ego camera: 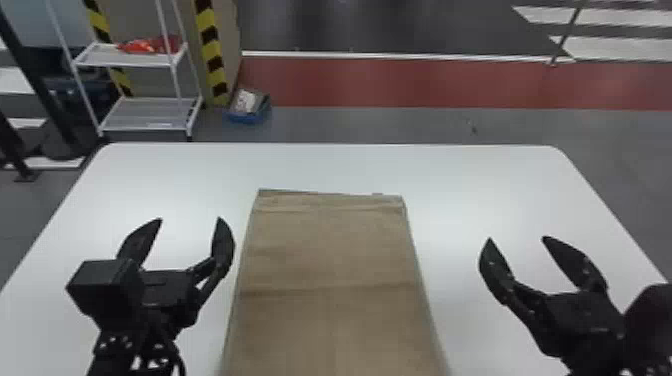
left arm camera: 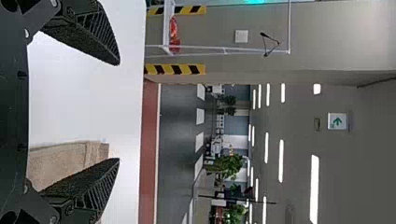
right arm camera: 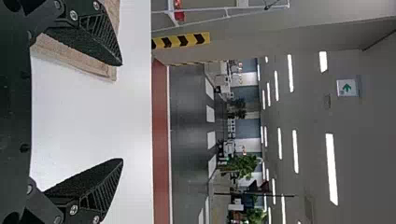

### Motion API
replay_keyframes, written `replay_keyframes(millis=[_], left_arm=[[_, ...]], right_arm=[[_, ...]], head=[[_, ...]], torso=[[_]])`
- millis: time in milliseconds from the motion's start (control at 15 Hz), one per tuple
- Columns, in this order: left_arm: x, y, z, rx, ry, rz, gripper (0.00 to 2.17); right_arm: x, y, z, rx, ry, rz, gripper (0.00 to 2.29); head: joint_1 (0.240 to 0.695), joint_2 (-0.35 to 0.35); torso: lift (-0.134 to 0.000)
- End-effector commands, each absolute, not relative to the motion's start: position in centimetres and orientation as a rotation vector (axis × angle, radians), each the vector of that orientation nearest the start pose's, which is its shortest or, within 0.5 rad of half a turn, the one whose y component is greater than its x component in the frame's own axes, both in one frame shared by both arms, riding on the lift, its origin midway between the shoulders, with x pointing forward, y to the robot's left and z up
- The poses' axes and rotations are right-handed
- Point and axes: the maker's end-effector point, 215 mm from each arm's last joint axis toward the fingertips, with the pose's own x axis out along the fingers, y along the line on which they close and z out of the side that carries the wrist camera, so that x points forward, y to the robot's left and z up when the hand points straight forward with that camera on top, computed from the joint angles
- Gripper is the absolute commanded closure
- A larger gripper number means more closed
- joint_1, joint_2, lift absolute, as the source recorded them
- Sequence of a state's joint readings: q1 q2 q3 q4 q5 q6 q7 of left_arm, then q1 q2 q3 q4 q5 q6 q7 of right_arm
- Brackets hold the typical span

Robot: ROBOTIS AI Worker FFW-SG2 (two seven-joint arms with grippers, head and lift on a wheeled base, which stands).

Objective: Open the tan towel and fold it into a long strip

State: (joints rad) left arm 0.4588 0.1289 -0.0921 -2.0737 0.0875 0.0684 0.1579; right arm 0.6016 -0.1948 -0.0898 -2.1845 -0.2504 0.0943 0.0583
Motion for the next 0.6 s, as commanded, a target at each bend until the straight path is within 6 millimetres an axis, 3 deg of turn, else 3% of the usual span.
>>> replay_keyframes(millis=[0, 267, 400, 533], left_arm=[[47.5, 20.7, -32.6, 0.000, 0.048, -0.041, 0.17], [51.3, 18.3, -35.3, 0.021, 0.196, -0.156, 0.16], [53.1, 17.9, -35.1, 0.026, 0.200, -0.173, 0.16], [54.7, 17.0, -36.3, 0.019, 0.244, -0.225, 0.16]], right_arm=[[42.1, -26.4, -32.2, 0.037, 0.075, 0.098, 0.16], [41.9, -26.8, -32.7, 0.036, 0.089, 0.085, 0.16], [41.8, -27.0, -32.9, 0.035, 0.094, 0.080, 0.16], [41.8, -27.0, -33.2, 0.034, 0.102, 0.078, 0.16]], head=[[0.695, -0.050], [0.695, -0.090], [0.695, -0.101], [0.695, -0.107]], torso=[[-0.125], [-0.125], [-0.125], [-0.125]])
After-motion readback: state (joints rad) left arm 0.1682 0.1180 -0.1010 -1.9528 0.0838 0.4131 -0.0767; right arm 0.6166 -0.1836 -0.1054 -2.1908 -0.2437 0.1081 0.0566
